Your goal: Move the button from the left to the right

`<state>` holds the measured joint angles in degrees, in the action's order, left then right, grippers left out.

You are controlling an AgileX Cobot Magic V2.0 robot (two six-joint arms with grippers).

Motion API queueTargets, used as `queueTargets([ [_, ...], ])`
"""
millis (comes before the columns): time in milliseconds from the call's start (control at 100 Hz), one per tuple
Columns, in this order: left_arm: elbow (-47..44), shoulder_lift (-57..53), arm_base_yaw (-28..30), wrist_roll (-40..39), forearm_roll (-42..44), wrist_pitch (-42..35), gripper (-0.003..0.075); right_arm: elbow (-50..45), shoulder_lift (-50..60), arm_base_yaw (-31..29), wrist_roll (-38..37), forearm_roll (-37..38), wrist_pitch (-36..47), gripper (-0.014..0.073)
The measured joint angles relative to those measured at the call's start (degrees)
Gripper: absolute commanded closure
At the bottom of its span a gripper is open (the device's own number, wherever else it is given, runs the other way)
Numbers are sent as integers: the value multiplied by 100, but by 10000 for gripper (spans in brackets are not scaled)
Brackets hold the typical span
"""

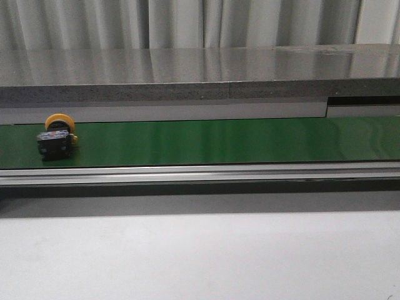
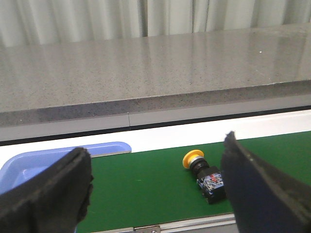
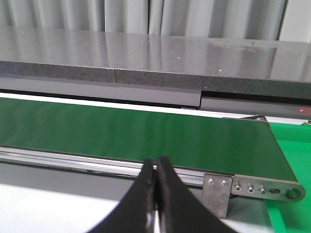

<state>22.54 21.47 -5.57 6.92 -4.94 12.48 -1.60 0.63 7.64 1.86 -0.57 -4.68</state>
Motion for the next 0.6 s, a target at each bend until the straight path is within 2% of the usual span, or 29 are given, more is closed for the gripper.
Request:
queueTargets([
  [150,-54,-127,0,0,0,-11,198,0,0,0,0,0,0,662],
  [270,-54,-127,0,0,0,-11,274,0,0,0,0,0,0,662],
  [600,-54,-127,0,0,4,-11,699,0,0,0,0,0,0,662],
])
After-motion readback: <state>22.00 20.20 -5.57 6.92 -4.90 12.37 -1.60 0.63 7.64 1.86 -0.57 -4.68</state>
